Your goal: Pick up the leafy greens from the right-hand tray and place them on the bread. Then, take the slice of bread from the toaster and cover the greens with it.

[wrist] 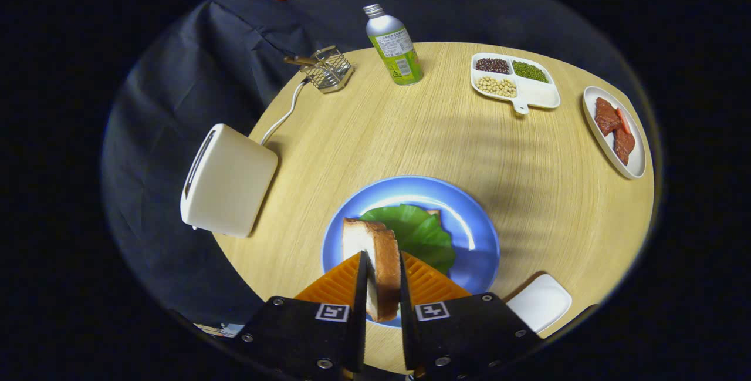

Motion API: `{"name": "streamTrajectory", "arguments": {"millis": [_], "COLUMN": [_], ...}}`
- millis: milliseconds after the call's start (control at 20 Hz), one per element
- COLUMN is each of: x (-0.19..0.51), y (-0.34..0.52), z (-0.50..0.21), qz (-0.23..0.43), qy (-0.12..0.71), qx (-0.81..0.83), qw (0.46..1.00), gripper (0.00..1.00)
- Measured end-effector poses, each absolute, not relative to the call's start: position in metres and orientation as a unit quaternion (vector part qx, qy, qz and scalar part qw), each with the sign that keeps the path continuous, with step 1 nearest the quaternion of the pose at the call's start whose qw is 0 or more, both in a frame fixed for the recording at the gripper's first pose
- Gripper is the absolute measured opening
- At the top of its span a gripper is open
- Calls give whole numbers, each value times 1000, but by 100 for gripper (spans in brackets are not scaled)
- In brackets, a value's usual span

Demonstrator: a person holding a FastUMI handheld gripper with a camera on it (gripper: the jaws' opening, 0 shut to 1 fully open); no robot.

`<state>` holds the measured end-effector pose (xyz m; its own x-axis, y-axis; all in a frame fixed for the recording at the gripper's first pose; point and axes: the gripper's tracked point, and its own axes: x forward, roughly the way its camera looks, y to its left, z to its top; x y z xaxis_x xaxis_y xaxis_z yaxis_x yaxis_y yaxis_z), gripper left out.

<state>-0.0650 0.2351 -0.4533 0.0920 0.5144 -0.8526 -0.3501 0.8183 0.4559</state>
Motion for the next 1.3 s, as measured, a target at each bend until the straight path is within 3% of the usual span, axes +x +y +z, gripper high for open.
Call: {"name": "streamTrajectory", "arguments": {"millis": [200,350,700,1000,1300], "x": [-51,-48,-9,31,30], "y": [213,204,177,142,115], "z": [-456,-445,-355,-244,-161], "qz": [251,233,194,153,117], "qy": [587,575,457,290,198], "qx": [30,34,54,35,29], "qw": [769,783,866,944,973], "gripper": [54,61,84,93,96]}}
